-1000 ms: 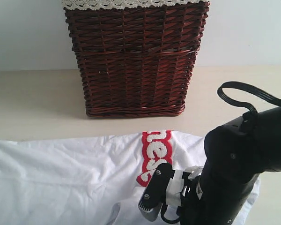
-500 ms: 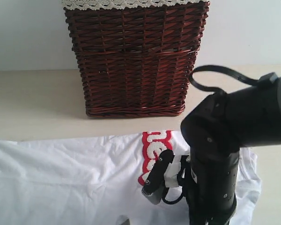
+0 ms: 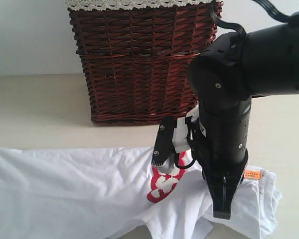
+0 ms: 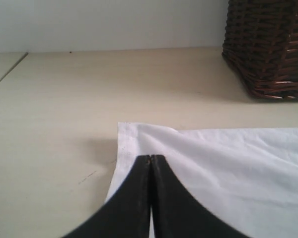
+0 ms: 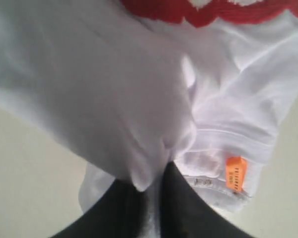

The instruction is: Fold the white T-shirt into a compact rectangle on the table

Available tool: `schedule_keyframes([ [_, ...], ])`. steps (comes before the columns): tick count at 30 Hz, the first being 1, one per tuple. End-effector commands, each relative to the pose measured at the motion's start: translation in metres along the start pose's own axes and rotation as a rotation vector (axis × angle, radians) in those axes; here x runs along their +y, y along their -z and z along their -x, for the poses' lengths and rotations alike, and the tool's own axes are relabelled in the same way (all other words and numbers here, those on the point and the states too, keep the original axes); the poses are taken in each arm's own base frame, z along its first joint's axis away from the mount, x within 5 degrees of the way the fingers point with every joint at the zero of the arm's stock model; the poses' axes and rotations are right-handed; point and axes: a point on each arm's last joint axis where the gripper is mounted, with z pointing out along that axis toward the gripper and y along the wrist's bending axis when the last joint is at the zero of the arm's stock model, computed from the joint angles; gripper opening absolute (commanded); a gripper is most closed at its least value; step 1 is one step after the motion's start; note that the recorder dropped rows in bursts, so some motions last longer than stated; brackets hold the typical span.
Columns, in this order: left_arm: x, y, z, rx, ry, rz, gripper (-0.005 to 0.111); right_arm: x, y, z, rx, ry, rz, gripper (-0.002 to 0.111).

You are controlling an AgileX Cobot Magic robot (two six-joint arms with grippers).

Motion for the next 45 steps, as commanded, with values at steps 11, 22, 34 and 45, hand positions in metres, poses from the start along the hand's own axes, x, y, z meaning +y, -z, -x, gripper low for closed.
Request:
schedule_keyframes([
  [11, 0.000, 0.001, 0.002, -0.016, -0.004, 0.005, 0.000, -0.030, -0.021, 0.018, -0.021, -0.096, -0.294, 0.065],
  [22, 0.000, 0.001, 0.002, -0.016, -0.004, 0.005, 0.000, -0.038, 0.026, 0.003, -0.164, -0.187, -0.476, 0.062],
  [34, 0.000, 0.001, 0.002, -0.016, -0.004, 0.005, 0.000, -0.024, 0.041, -0.010, -0.211, -0.420, -0.350, 0.059],
  [45, 0.000, 0.001, 0.002, -0.016, -0.004, 0.005, 0.000, 0.062, 0.056, -0.058, -0.347, -0.199, 0.194, 0.054],
])
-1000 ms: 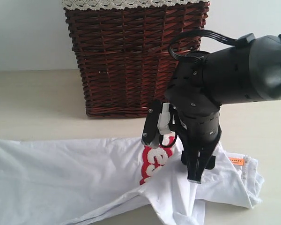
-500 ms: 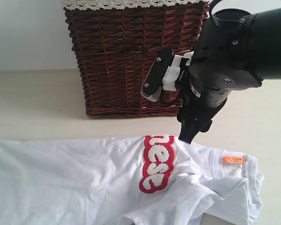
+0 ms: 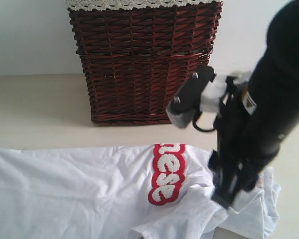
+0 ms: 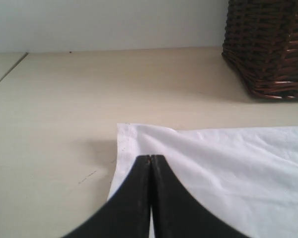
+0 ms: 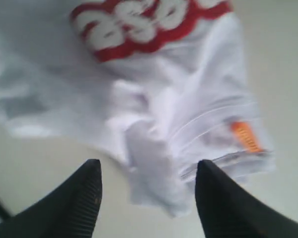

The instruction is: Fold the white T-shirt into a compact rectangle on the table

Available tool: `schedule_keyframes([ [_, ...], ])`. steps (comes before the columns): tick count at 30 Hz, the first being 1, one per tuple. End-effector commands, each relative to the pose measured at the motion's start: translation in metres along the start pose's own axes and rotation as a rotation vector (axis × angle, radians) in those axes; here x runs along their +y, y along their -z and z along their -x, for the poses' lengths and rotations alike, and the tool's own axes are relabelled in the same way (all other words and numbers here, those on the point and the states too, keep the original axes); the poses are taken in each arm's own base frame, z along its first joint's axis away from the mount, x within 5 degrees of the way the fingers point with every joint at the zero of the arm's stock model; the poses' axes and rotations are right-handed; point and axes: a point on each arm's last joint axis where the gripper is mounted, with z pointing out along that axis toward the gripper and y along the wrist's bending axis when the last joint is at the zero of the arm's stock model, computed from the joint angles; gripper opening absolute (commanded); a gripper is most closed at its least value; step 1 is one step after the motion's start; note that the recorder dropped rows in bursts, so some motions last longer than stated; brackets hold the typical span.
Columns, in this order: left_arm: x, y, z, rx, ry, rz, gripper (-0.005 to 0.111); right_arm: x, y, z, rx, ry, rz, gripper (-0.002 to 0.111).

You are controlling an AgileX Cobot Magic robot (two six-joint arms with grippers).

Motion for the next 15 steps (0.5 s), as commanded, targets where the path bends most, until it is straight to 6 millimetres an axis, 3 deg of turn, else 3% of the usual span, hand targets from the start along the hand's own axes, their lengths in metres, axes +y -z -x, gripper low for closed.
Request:
schedule_keyframes([
  [1, 0.000, 0.001, 0.002, -0.016, -0.004, 0.005, 0.000, 0.038, 0.003, -0.031, -0.038, 0.167, 0.338, 0.054],
  [5, 0.000, 0.001, 0.002, -0.016, -0.004, 0.005, 0.000, 0.059, -0.013, -0.048, -0.106, 0.290, 0.517, 0.054],
  [8, 0.000, 0.001, 0.002, -0.016, -0.004, 0.005, 0.000, 0.061, -0.038, -0.058, -0.102, 0.333, 0.445, 0.054],
  [11, 0.000, 0.001, 0.002, -0.016, -0.004, 0.005, 0.000, 0.068, -0.055, -0.055, -0.113, 0.417, 0.356, 0.052],
  [15, 0.000, 0.001, 0.002, -0.016, -0.004, 0.005, 0.000, 0.070, -0.075, -0.043, -0.112, 0.505, 0.196, 0.025],
])
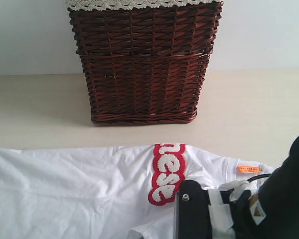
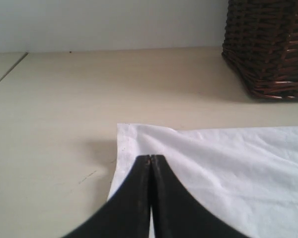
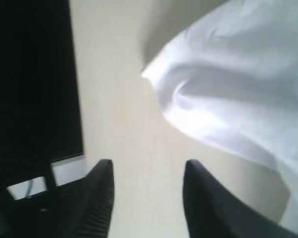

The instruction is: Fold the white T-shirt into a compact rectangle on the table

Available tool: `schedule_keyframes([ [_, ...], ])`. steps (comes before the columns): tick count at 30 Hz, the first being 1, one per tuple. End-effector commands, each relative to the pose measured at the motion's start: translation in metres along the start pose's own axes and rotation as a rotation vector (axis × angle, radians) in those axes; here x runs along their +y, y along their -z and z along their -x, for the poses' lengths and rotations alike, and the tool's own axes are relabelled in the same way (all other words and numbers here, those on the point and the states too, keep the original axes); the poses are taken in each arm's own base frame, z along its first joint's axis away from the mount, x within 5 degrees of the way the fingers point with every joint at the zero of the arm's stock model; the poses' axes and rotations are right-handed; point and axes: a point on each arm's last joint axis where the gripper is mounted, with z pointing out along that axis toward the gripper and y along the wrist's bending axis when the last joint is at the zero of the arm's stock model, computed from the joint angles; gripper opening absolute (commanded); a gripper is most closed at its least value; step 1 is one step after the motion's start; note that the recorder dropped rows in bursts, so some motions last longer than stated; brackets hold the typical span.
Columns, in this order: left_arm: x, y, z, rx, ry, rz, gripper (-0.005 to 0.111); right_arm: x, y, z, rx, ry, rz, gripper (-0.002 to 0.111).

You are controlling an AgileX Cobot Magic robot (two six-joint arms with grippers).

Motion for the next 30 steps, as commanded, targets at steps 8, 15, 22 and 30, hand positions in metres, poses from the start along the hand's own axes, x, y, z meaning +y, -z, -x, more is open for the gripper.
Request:
schedule_keyframes([
  [8, 0.000, 0.001, 0.002, -0.016, -0.004, 0.005, 0.000, -0.030, -0.051, 0.007, 0.239, 0.194, -0.191, 0.000],
  [15, 0.000, 0.001, 0.002, -0.016, -0.004, 0.005, 0.000, -0.044, -0.053, 0.036, 0.188, 0.205, -0.224, 0.000],
  [22, 0.000, 0.001, 0.002, -0.016, -0.004, 0.005, 0.000, -0.051, -0.068, 0.039, 0.176, 0.195, -0.247, 0.000],
  [30, 0.000, 0.001, 0.002, -0.016, -0.004, 0.005, 0.000, -0.051, -0.094, 0.025, 0.334, 0.114, -0.165, 0.000],
])
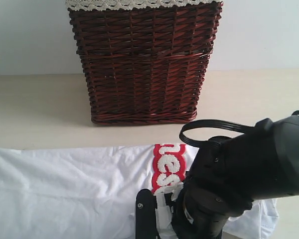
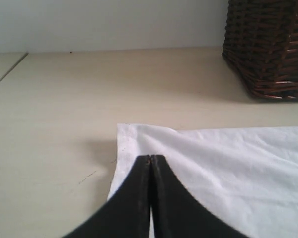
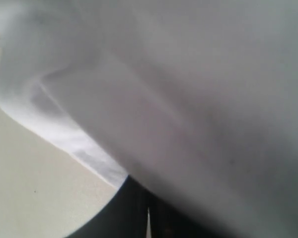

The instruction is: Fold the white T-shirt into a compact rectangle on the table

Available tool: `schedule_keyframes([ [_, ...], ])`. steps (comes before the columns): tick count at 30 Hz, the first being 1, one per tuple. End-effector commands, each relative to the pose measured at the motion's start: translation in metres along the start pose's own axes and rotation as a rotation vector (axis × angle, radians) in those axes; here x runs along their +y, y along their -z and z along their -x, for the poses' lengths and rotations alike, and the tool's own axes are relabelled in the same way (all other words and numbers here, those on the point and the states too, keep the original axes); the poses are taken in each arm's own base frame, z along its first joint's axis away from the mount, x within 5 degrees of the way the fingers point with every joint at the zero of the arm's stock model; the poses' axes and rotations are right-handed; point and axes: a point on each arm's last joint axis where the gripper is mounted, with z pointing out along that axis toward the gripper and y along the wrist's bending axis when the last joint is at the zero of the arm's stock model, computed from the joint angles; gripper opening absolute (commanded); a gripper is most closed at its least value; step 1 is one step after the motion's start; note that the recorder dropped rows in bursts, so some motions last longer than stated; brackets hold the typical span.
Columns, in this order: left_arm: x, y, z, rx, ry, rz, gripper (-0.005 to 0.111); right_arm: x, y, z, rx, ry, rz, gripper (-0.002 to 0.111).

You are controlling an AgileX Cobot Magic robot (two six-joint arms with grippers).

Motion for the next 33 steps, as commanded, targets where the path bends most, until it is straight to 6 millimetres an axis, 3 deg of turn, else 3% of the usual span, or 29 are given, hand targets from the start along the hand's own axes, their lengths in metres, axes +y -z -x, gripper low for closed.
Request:
schedule_keyframes([
  [1, 0.000, 0.001, 0.002, -0.016, -0.004, 0.005, 0.000, 0.006, -0.009, -0.004, 0.065, -0.045, 0.066, 0.000],
  [6, 0.000, 0.001, 0.002, -0.016, -0.004, 0.005, 0.000, 0.023, 0.013, -0.004, 0.102, 0.009, 0.180, 0.000],
  [12, 0.000, 0.001, 0.002, -0.016, -0.004, 0.005, 0.000, 0.062, 0.040, 0.005, 0.041, 0.132, 0.376, 0.000],
  [14, 0.000, 0.001, 0.002, -0.016, -0.004, 0.005, 0.000, 0.062, 0.045, 0.005, 0.027, 0.180, 0.332, 0.000],
  [15, 0.000, 0.001, 0.002, -0.016, -0.004, 0.005, 0.000, 0.052, 0.045, 0.006, 0.010, 0.141, 0.213, 0.000],
  [18, 0.000, 0.001, 0.002, -0.016, -0.004, 0.005, 0.000, 0.031, 0.039, 0.012, -0.017, 0.063, -0.011, 0.000],
  [22, 0.000, 0.001, 0.002, -0.016, -0.004, 0.005, 0.000, 0.023, 0.001, 0.008, 0.160, 0.135, -0.043, 0.000],
  [26, 0.000, 0.001, 0.002, -0.016, -0.004, 0.005, 0.000, 0.008, -0.013, 0.003, 0.205, 0.070, -0.140, 0.000],
  [29, 0.000, 0.001, 0.002, -0.016, -0.004, 0.005, 0.000, 0.013, -0.014, 0.005, 0.190, 0.049, -0.083, 0.000],
  [33, 0.000, 0.001, 0.002, -0.016, -0.004, 0.005, 0.000, 0.032, -0.014, 0.006, 0.177, 0.078, 0.126, 0.000],
])
